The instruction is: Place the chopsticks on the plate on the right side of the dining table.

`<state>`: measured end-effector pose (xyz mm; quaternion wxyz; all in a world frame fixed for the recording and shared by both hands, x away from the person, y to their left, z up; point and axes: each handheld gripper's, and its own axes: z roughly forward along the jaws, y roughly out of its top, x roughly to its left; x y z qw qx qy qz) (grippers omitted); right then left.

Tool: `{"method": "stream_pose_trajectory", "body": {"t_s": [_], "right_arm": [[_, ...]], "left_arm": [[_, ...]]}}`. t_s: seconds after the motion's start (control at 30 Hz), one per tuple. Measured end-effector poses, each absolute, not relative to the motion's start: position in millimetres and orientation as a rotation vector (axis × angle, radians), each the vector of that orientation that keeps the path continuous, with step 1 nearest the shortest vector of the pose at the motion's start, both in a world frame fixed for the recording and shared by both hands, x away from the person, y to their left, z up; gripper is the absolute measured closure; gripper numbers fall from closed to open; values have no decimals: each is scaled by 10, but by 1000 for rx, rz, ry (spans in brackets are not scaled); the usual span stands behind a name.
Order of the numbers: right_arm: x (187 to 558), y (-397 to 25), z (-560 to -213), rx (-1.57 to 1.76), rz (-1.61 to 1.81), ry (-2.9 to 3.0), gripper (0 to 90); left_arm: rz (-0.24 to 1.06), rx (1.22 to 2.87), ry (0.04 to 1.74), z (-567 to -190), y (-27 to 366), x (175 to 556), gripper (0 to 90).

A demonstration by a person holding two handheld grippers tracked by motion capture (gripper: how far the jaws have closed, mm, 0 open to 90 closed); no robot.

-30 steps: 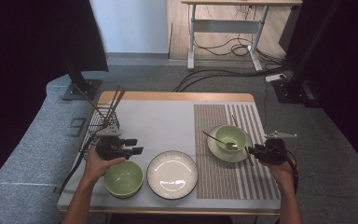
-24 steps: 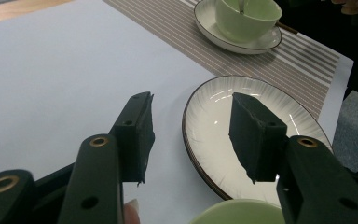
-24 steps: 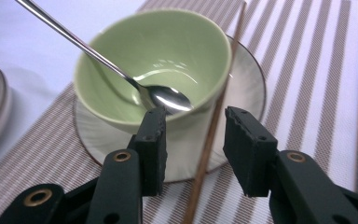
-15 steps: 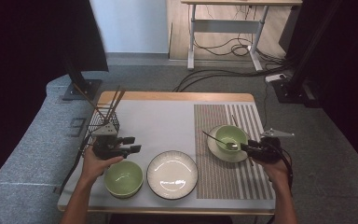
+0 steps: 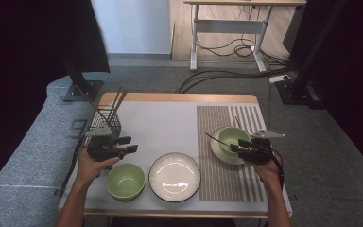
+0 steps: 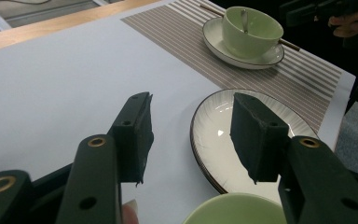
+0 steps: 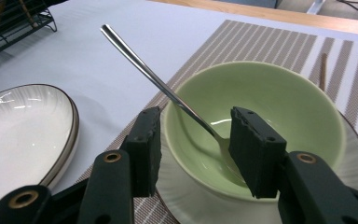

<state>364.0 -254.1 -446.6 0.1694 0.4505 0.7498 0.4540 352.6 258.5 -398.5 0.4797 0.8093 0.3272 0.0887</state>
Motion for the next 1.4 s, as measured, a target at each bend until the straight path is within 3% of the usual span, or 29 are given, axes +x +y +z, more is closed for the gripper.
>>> {"method": "stream_pose_trajectory", "body": {"t_s": [1.4], "right_arm": [[3644,-2135,-4533,1180,1365,2175,526]], "left_arm": [[314,1861,971,-3762,3295,3757,477]]}}
